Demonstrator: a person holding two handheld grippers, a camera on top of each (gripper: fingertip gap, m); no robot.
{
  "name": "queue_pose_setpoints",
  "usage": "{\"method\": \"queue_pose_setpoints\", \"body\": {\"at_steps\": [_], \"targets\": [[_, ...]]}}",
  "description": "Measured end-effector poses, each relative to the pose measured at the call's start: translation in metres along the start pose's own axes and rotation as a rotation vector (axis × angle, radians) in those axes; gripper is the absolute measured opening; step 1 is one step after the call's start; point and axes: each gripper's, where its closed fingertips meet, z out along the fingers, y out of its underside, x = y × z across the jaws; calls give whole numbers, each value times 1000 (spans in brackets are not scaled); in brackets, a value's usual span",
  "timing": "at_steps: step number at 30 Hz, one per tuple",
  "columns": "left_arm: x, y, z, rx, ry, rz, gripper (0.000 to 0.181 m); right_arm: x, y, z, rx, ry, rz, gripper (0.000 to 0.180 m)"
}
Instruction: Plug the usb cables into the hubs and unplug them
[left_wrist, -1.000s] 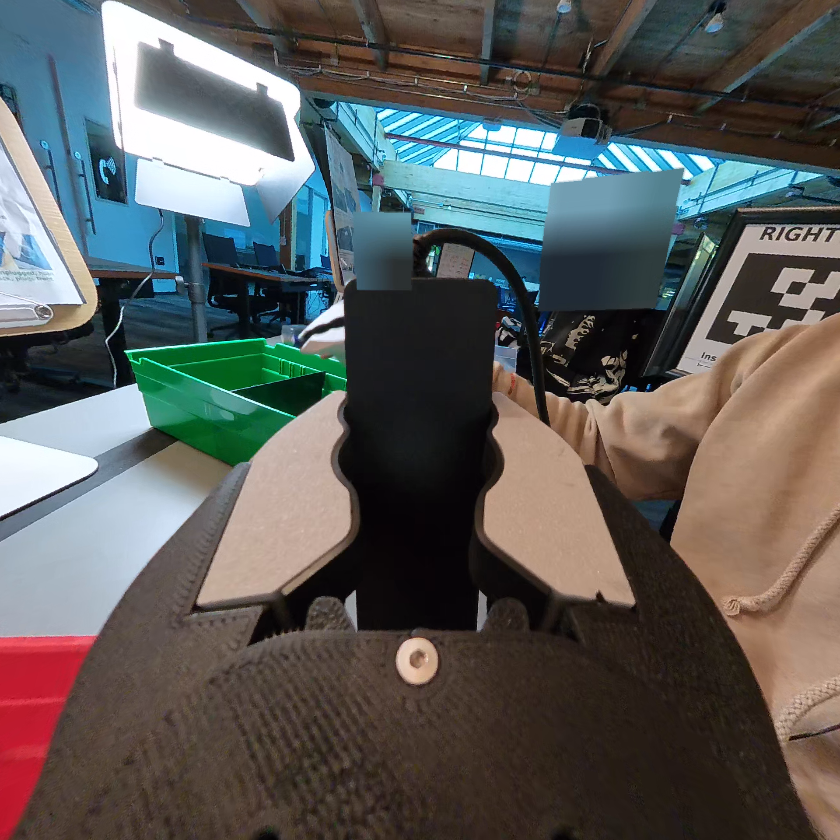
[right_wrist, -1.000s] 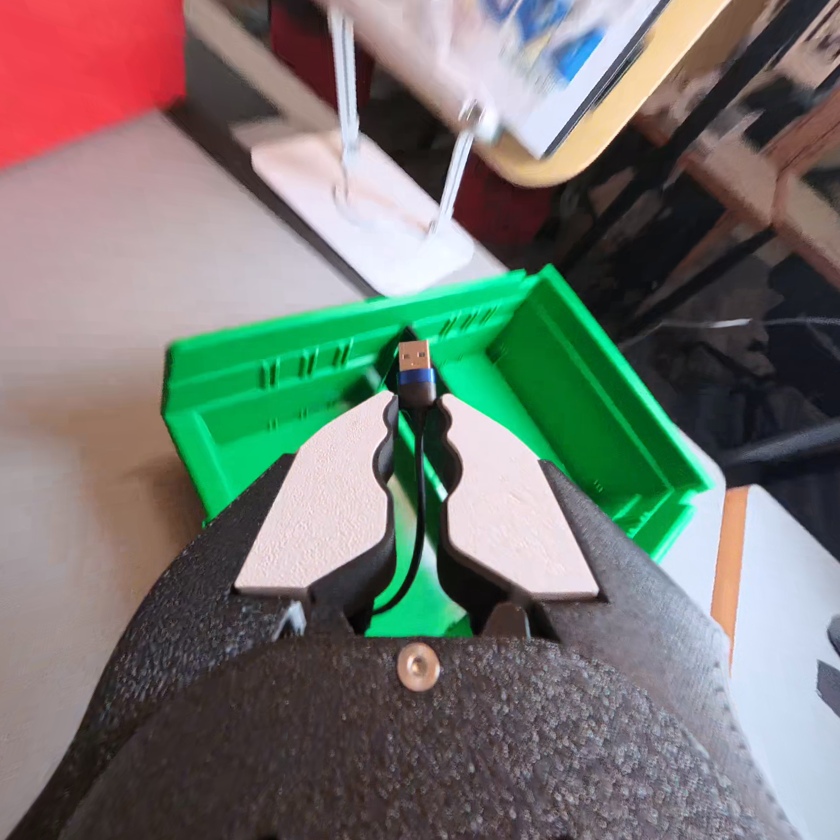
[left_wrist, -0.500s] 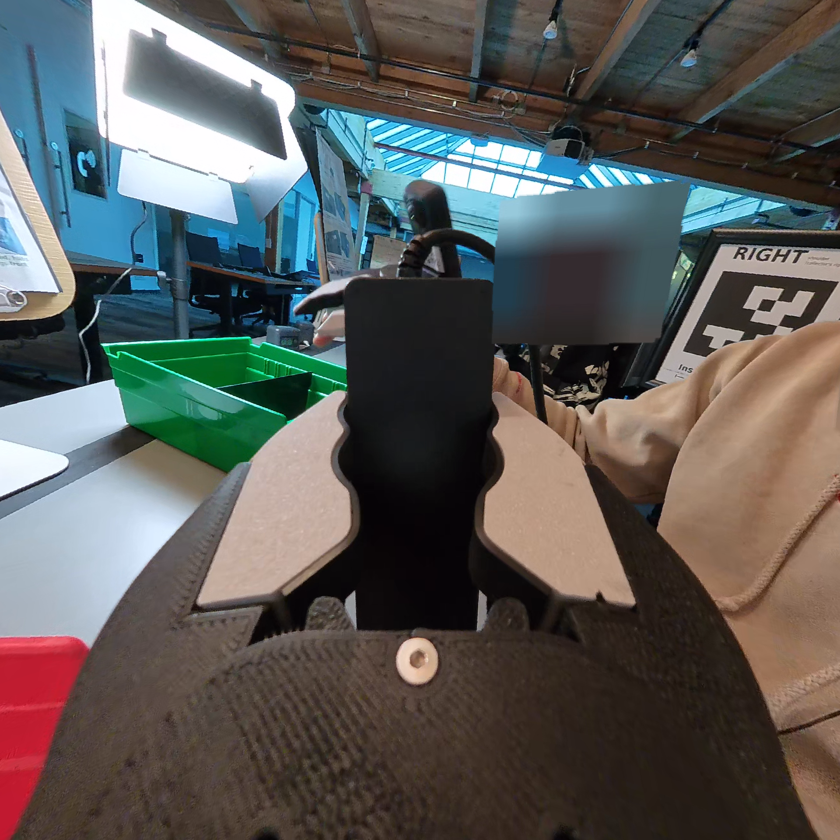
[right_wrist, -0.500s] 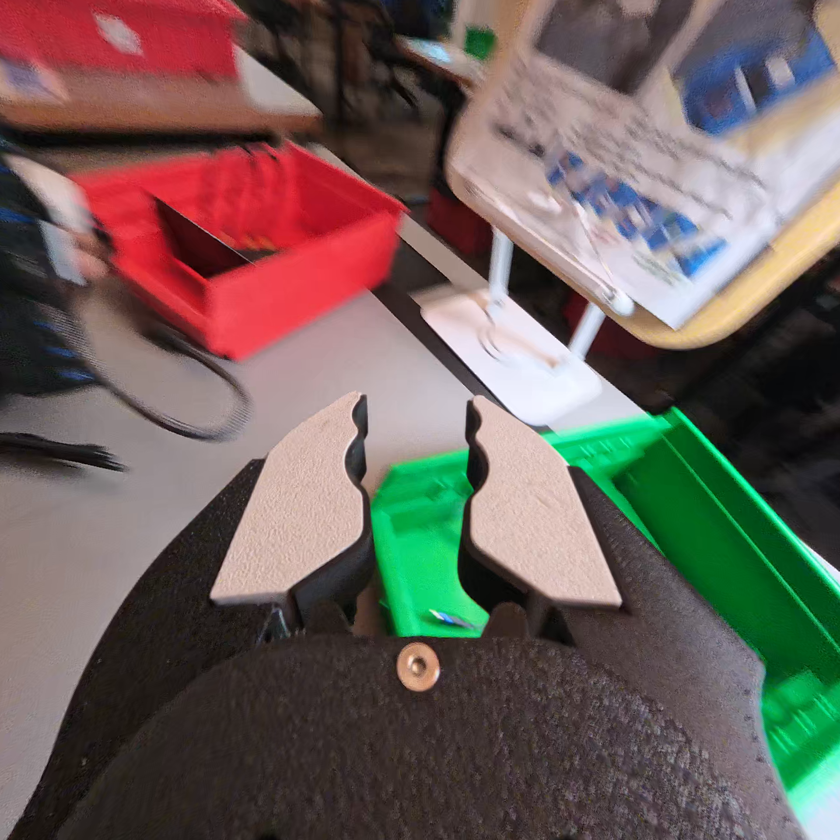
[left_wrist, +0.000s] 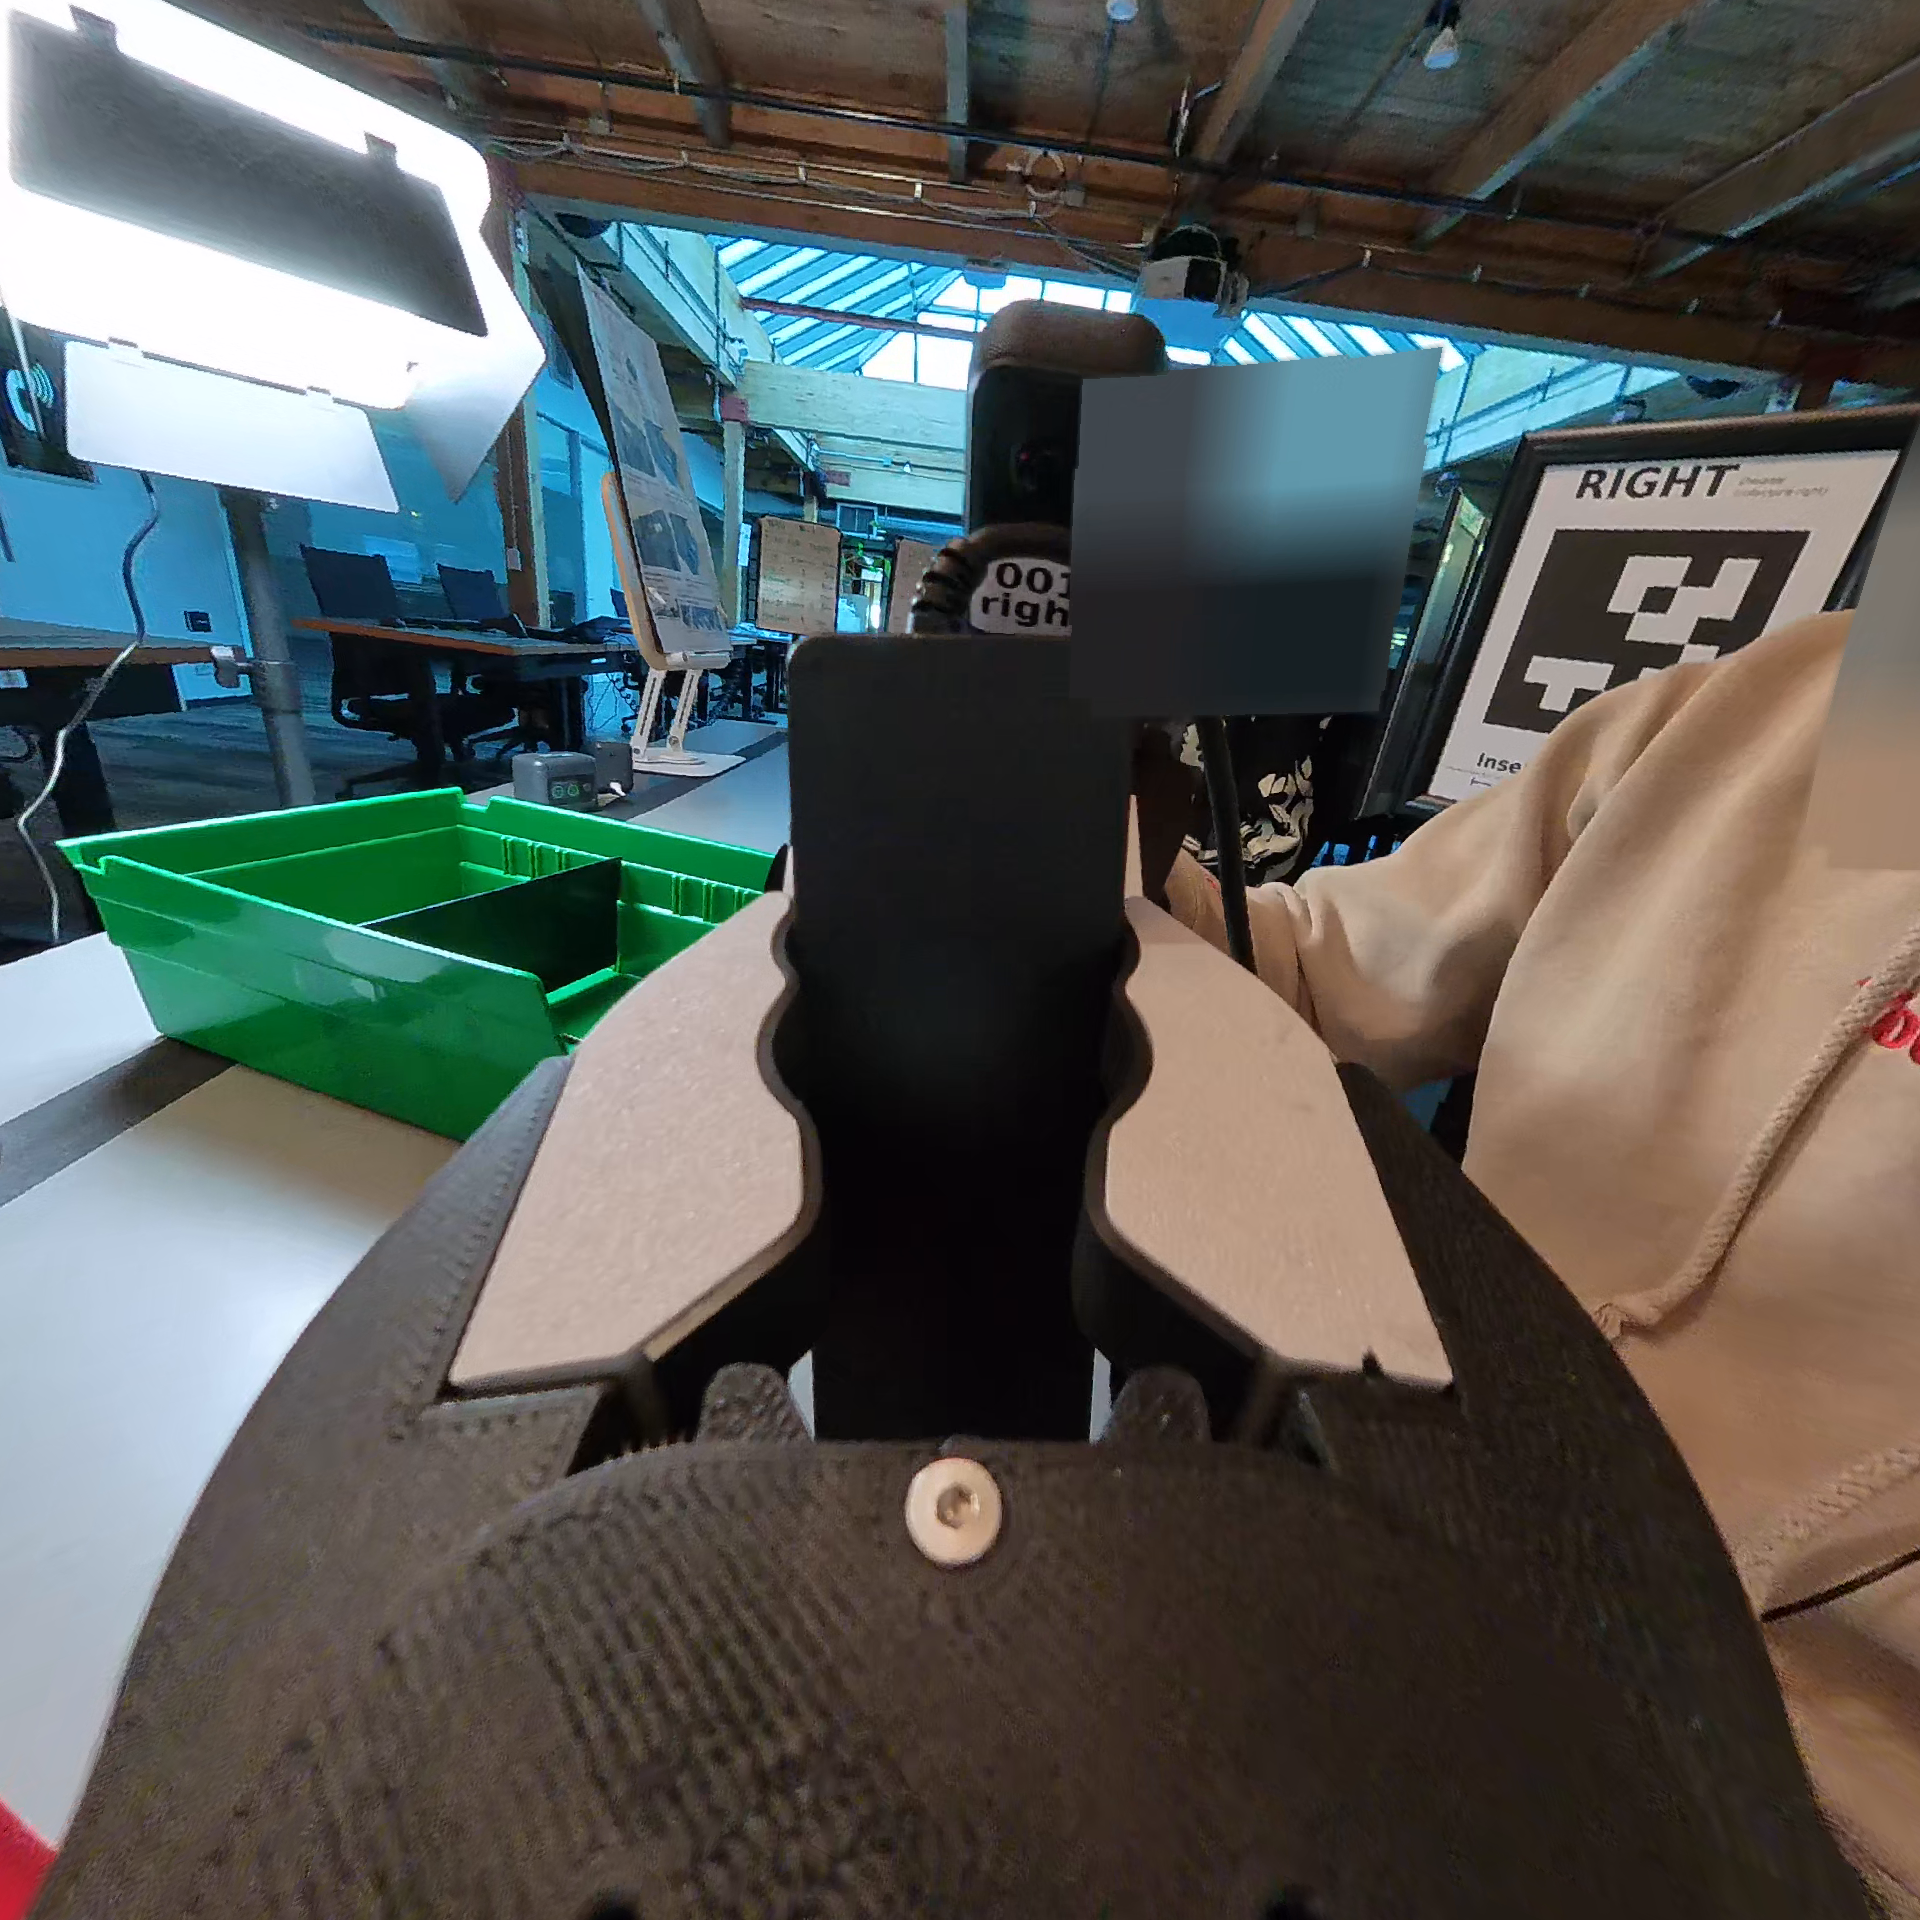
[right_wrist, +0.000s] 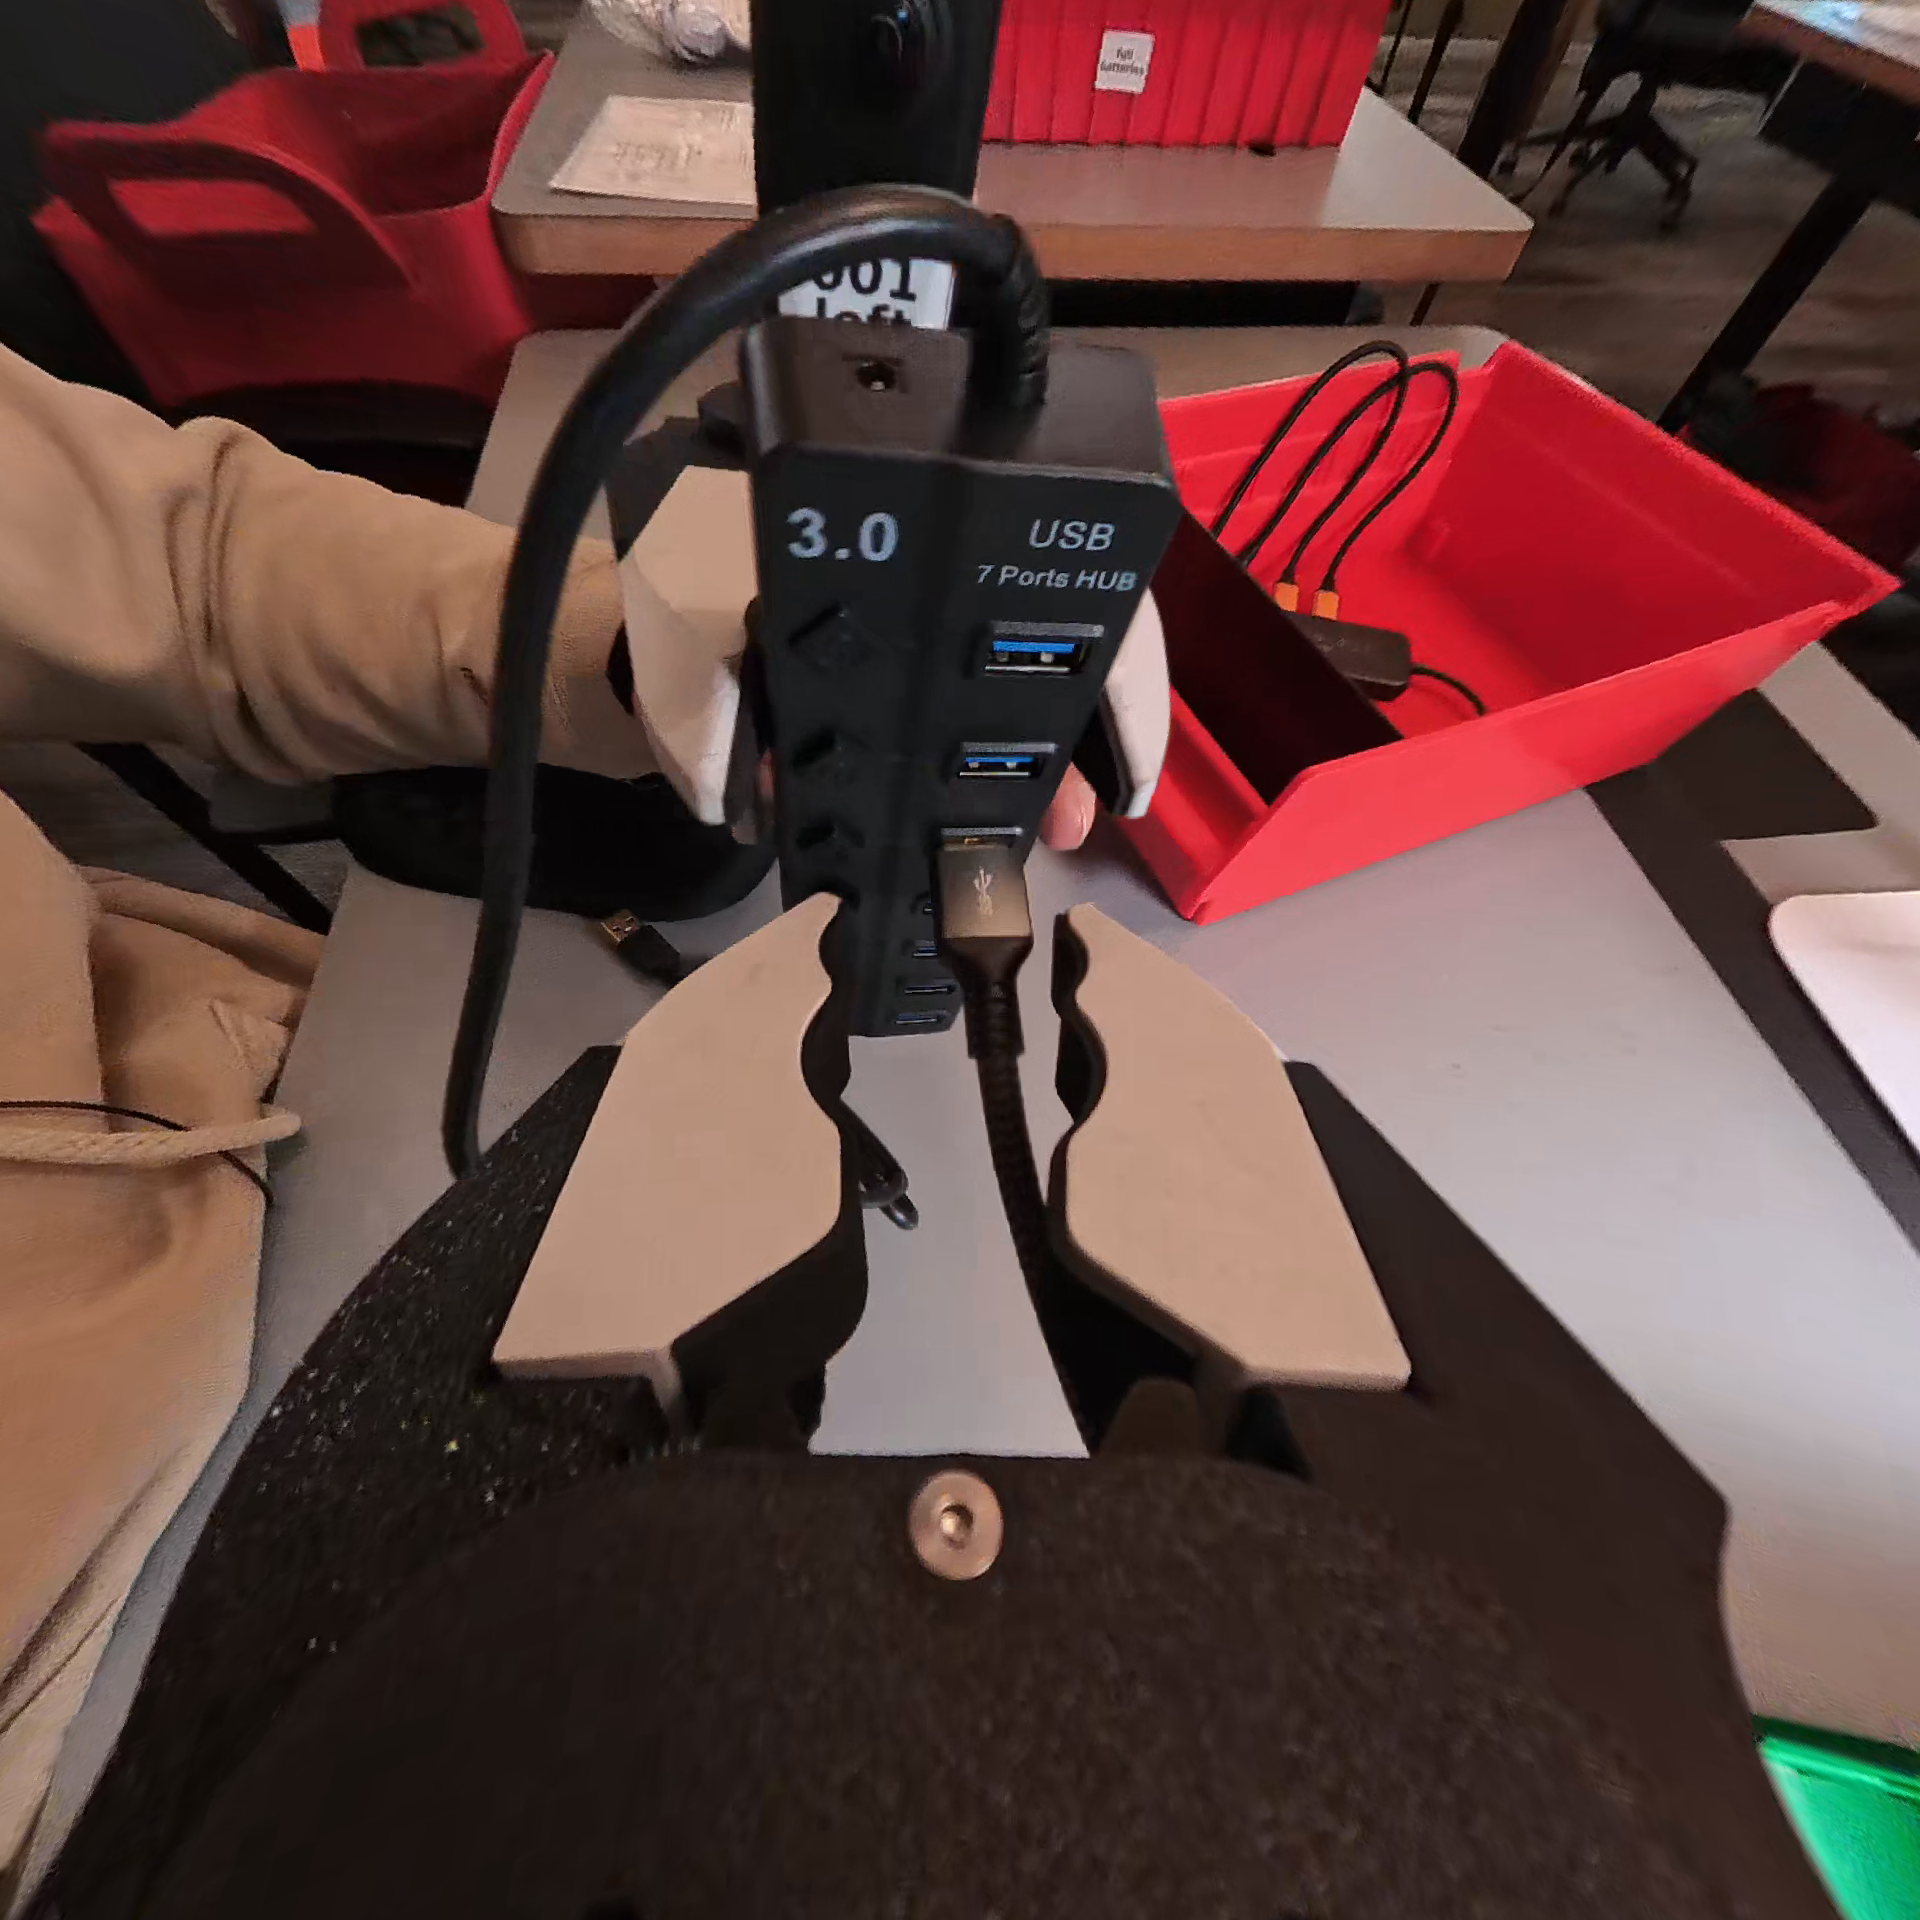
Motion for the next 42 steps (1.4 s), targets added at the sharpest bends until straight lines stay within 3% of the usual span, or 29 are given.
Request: {"method": "queue_pose_setpoints", "body": {"at_steps": [3,7,14,18,22,35,37,39,42], "targets": [[3,2,2,-10,4,21,55,2,-1,-1,17,-1,28,18],[5,3,2,-28,10,44,54,1,0,-2,26,-24,37,17],[1,29,1,-229,-18,122,63,0,4,-5,2,-18,-42,17],[3,36,2,-278,-23,178,59,1,5,-5,-17,21,-123,17],[7,11,1,-168,-35,169,56,-1,-13,-9,86,27,-117,17],[24,-22,9,-120,-99,301,55,-12,-44,-30,236,-53,-104,17],[11,-42,-8,-26,-189,301,55,9,-34,-40,198,21,-91,17],[-4,-84,-60,121,-264,262,55,44,-24,-72,218,75,-23,17],[-1,-80,-71,94,-259,281,55,74,-38,-108,244,215,-51,17]]}}
